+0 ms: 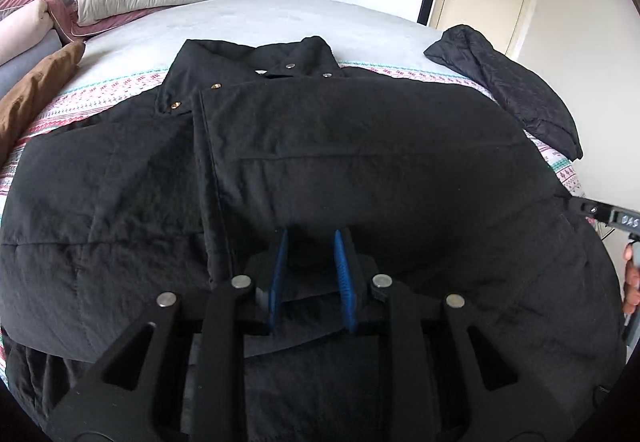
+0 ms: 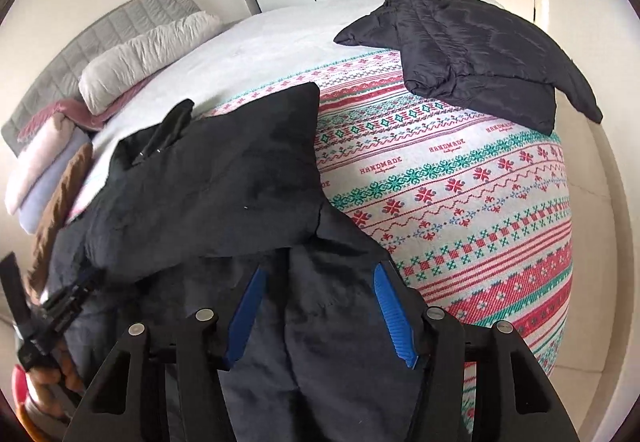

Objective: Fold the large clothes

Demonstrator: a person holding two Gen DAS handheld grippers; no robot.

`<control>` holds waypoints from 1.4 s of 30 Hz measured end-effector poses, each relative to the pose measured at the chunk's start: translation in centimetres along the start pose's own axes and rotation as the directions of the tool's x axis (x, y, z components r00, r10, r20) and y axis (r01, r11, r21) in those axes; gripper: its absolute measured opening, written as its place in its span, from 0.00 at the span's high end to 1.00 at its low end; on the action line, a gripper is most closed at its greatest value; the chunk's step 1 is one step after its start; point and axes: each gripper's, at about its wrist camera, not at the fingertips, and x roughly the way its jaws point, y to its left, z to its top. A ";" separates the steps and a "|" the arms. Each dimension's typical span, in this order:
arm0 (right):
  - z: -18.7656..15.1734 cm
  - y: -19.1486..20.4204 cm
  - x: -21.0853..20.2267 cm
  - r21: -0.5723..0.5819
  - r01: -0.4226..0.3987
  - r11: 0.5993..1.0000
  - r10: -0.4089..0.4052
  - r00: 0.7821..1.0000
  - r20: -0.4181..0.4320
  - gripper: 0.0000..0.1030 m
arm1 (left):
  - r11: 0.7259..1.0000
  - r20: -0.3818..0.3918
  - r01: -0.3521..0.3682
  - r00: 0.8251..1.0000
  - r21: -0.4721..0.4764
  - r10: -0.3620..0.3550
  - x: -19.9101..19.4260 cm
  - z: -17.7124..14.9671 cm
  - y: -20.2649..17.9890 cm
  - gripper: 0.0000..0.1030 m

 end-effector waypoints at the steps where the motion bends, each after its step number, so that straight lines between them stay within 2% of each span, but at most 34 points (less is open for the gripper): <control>1: 0.0 0.1 0.8 -0.036 0.033 0.999 -0.033 0.999 -0.004 0.44 | 1.000 0.008 0.016 1.000 -0.002 -0.016 -0.3 0.3 0.0 0.64; 3: 0.2 0.5 2.1 -0.097 0.070 0.993 -0.071 0.997 -0.012 0.44 | 1.000 0.063 0.030 0.998 0.008 -0.031 -1.4 1.0 -0.2 0.61; 6: 1.1 1.0 2.9 -0.132 0.079 0.988 -0.078 0.997 0.016 0.45 | 0.999 0.133 0.047 0.990 0.013 -0.049 -2.0 2.1 0.0 0.58; 7: 1.4 0.9 2.9 -0.133 0.097 0.986 -0.094 0.995 0.030 0.50 | 0.999 0.120 0.044 0.992 0.001 -0.044 -1.6 2.4 0.1 0.57; 9: 2.2 0.0 3.1 -0.099 0.149 0.984 -0.146 0.988 0.041 0.52 | 0.999 0.036 0.037 0.999 -0.015 -0.036 0.6 2.5 0.3 0.57; 10: 2.4 -0.8 3.4 -0.062 0.139 0.988 -0.137 0.990 0.032 0.52 | 1.000 -0.007 0.026 1.000 -0.009 -0.026 1.8 2.2 0.2 0.57; 11: 2.4 -1.6 3.9 -0.024 0.125 0.992 -0.125 0.992 0.014 0.52 | 1.000 -0.018 0.020 1.000 0.002 -0.020 2.6 1.8 0.1 0.57; 14: 2.1 -3.5 4.9 0.066 0.062 0.996 -0.061 0.998 -0.011 0.52 | 1.000 0.026 0.007 1.000 0.018 -0.007 2.8 1.0 -0.3 0.56; 18: 1.9 -3.8 4.8 0.087 0.045 0.995 -0.044 0.999 -0.006 0.51 | 1.000 0.022 0.014 1.000 0.004 -0.014 2.2 0.8 -0.1 0.54; 21: 1.6 -2.9 3.9 0.040 0.079 0.996 -0.078 0.997 -0.012 0.46 | 1.000 -0.004 0.010 1.000 -0.002 -0.010 0.3 0.6 -0.2 0.40; 23: 1.2 -2.2 3.1 -0.016 0.088 0.996 -0.088 0.996 -0.030 0.43 | 1.000 -0.008 0.024 1.000 -0.008 -0.024 -1.5 0.2 -0.4 0.23; 25: 0.6 -1.6 1.9 -0.054 0.080 0.995 -0.082 0.996 -0.040 0.39 | 1.000 -0.010 0.011 1.000 -0.027 -0.011 -3.5 -0.5 -0.6 0.17; 28: -0.6 -1.0 -0.5 -0.060 0.028 0.998 -0.031 0.998 -0.053 0.35 | 0.999 -0.028 0.012 1.000 -0.046 -0.013 -6.4 -2.2 -0.6 0.17; 32: -2.1 0.5 -4.6 -0.116 -0.071 0.991 0.071 0.997 -0.009 0.33 | 0.999 -0.034 0.011 0.999 -0.041 -0.012 -10.6 -5.9 -0.4 0.17; 36: -4.2 1.7 -7.9 -0.220 -0.085 0.972 0.093 0.995 0.028 0.24 | 0.999 -0.049 0.008 0.999 -0.042 -0.010 -14.5 -9.9 0.6 0.16; 39: -5.7 2.0 -9.1 -0.245 -0.098 0.964 0.104 0.994 0.012 0.23 | 1.000 -0.080 -0.013 0.997 -0.020 0.012 -16.9 -12.5 1.7 0.16; 42: -7.2 1.5 -10.2 -0.196 -0.161 0.967 0.155 0.987 -0.041 0.23 | 0.999 -0.104 -0.054 0.993 0.009 0.054 -19.2 -14.6 3.1 0.16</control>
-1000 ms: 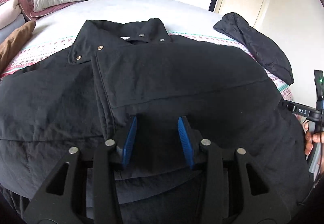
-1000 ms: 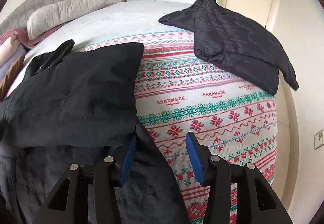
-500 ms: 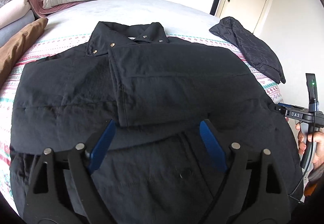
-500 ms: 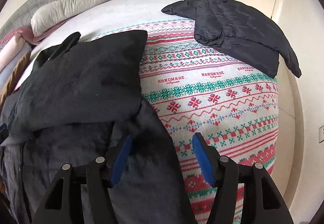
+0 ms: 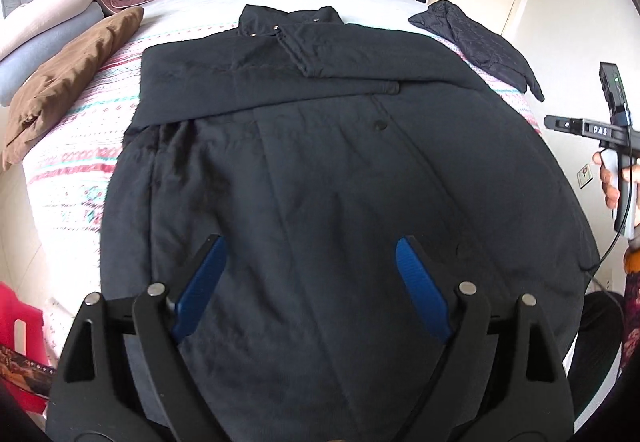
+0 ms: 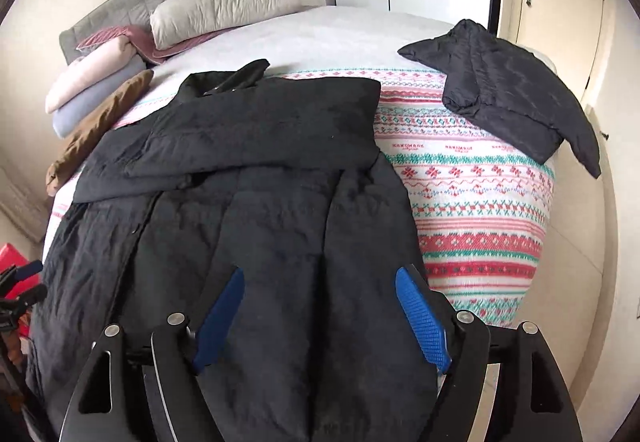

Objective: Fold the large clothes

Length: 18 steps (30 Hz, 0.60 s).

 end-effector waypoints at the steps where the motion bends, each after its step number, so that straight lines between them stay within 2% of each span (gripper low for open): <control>1: -0.5 -0.2 -0.6 0.015 -0.028 0.999 0.028 1.000 -0.012 0.23 | 1.000 -0.004 -0.008 1.000 0.004 0.008 -0.7 -0.7 0.6 0.16; 5: -2.7 -1.0 -3.2 0.057 -0.089 0.994 0.091 0.995 -0.036 0.23 | 1.000 -0.034 -0.018 0.999 -0.025 0.017 -3.3 -3.1 4.2 0.16; 9: -5.2 -1.8 -6.2 0.092 -0.070 0.993 0.075 0.996 -0.048 0.23 | 0.992 -0.084 0.002 0.996 -0.123 -0.012 -4.9 -5.2 8.5 0.16; 13: -7.5 -1.7 -8.1 0.117 -0.058 0.991 0.065 0.996 -0.056 0.22 | 0.971 -0.127 0.061 0.988 -0.232 -0.092 -5.2 -7.6 11.8 0.16; 16: -9.2 -1.6 -8.3 0.138 -0.035 0.990 0.050 0.993 -0.106 0.22 | 0.965 -0.156 0.059 0.982 -0.257 -0.101 -5.0 -8.9 12.9 0.16; 18: -10.2 -1.9 -8.2 0.153 -0.022 0.988 0.043 0.990 -0.131 0.21 | 0.963 -0.180 0.089 0.974 -0.254 -0.137 -4.4 -9.6 13.0 0.16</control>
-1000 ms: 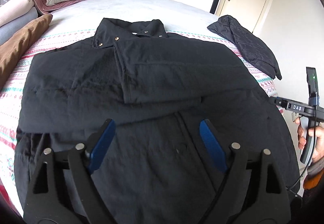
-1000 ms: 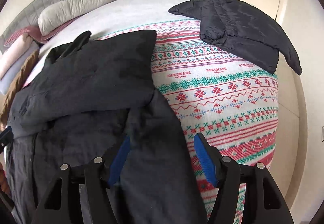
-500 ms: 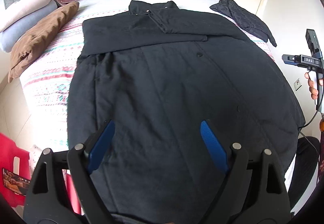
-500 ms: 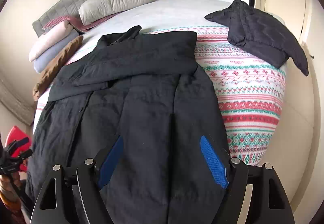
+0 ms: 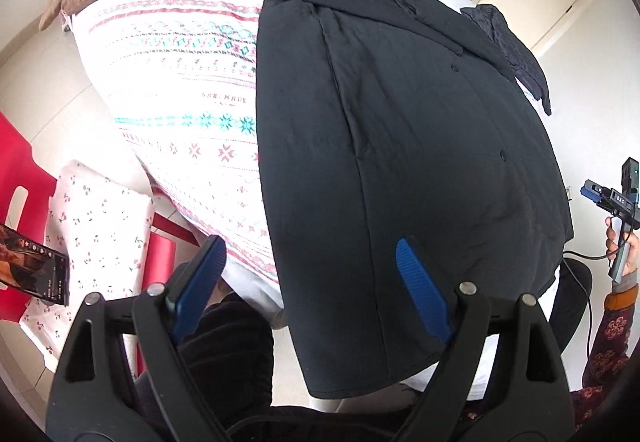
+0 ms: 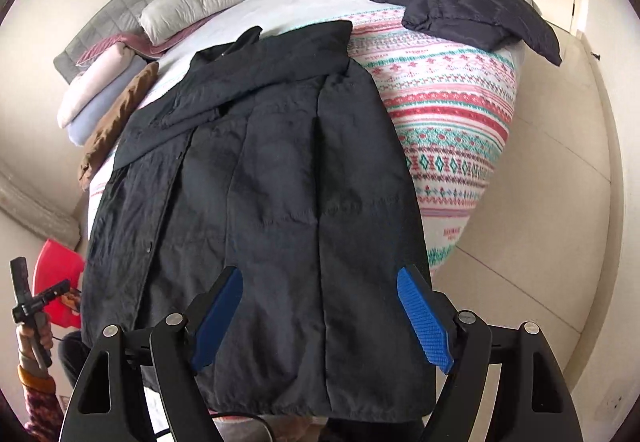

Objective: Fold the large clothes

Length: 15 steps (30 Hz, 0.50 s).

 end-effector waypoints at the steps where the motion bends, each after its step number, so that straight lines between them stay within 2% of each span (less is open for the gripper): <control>1: -0.5 -0.2 0.1 0.006 0.002 1.000 -0.002 1.000 -0.010 0.22 | 1.000 -0.012 0.009 1.000 0.011 -0.009 0.2 -0.3 -0.1 0.16; 5: -2.2 -1.2 0.0 0.053 0.011 0.999 -0.010 1.000 -0.016 0.22 | 0.998 -0.021 0.037 0.999 0.056 -0.036 0.3 -1.4 -1.0 0.16; 10: -4.2 -1.4 -0.9 0.092 -0.062 0.994 0.061 0.998 0.015 0.22 | 0.991 0.011 0.129 0.992 0.021 -0.129 0.2 -2.6 -1.2 0.16; 13: -4.9 -0.8 -1.2 0.079 -0.090 0.993 0.088 0.996 0.024 0.22 | 0.992 -0.003 0.127 0.992 0.011 -0.127 1.2 -2.9 -1.8 0.16; 15: -5.1 -0.6 -1.2 0.072 -0.105 0.992 0.104 0.994 0.020 0.21 | 0.993 -0.029 0.110 0.994 0.041 -0.108 2.1 -3.1 -2.4 0.16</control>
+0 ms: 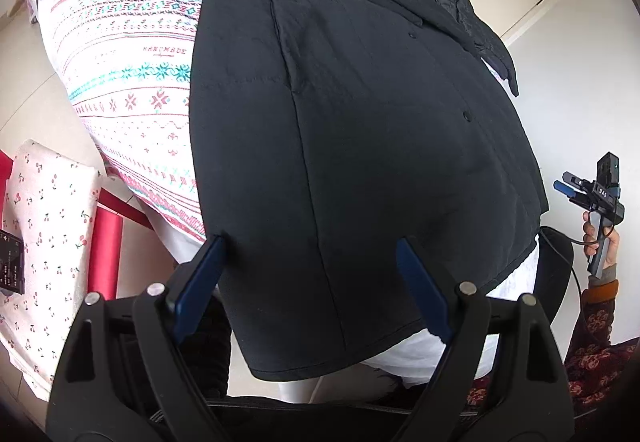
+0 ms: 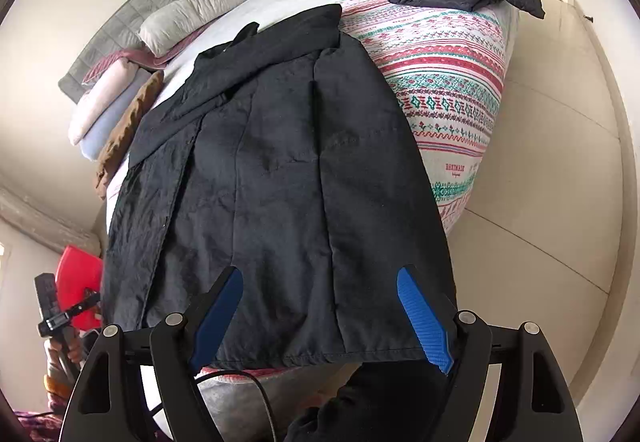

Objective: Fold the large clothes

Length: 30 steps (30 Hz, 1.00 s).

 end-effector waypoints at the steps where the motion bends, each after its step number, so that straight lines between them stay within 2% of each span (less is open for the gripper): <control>1: -0.1 0.1 0.1 -0.006 -0.004 1.000 0.004 1.000 -0.007 0.22 | 1.000 -0.016 -0.004 1.000 0.020 0.005 0.6 0.0 -0.2 0.16; 3: -0.2 0.0 0.4 -0.012 -0.012 1.000 0.012 1.000 -0.018 0.21 | 1.000 -0.043 0.001 0.999 0.031 0.001 1.5 -0.1 -0.3 0.16; 6: -0.3 -0.5 0.9 0.000 -0.021 1.000 0.021 0.999 -0.036 0.22 | 0.997 -0.061 0.074 0.995 -0.008 -0.075 1.8 -0.1 0.0 0.20; 9: -0.5 -1.2 1.0 0.017 -0.038 0.999 0.038 0.998 -0.042 0.21 | 0.991 -0.053 0.133 0.990 -0.021 -0.134 1.0 -0.1 0.0 0.28; 11: -0.5 -1.9 0.9 0.045 -0.069 0.997 0.071 0.997 -0.038 0.21 | 0.987 -0.050 0.159 0.986 -0.021 -0.160 0.5 -0.2 -0.1 0.36; 16: -0.3 -3.7 0.6 0.117 -0.119 0.986 0.121 0.992 -0.017 0.21 | 0.983 -0.042 0.181 0.982 -0.042 -0.182 -0.2 -0.3 0.3 0.60; 23: -0.4 -4.8 -0.2 0.162 -0.196 0.967 0.194 0.981 0.023 0.21 | 0.982 -0.024 0.180 0.983 -0.063 -0.182 -0.7 -0.2 0.5 0.79; 26: -0.4 -5.0 -0.4 0.166 -0.205 0.965 0.204 0.979 0.021 0.21 | 0.979 -0.017 0.189 0.982 -0.073 -0.190 -0.7 -0.1 0.8 0.80; 30: -0.2 -5.8 -0.1 0.174 -0.167 0.971 0.166 0.986 0.016 0.22 | 0.983 -0.028 0.172 0.984 -0.060 -0.174 -0.4 0.0 0.4 0.80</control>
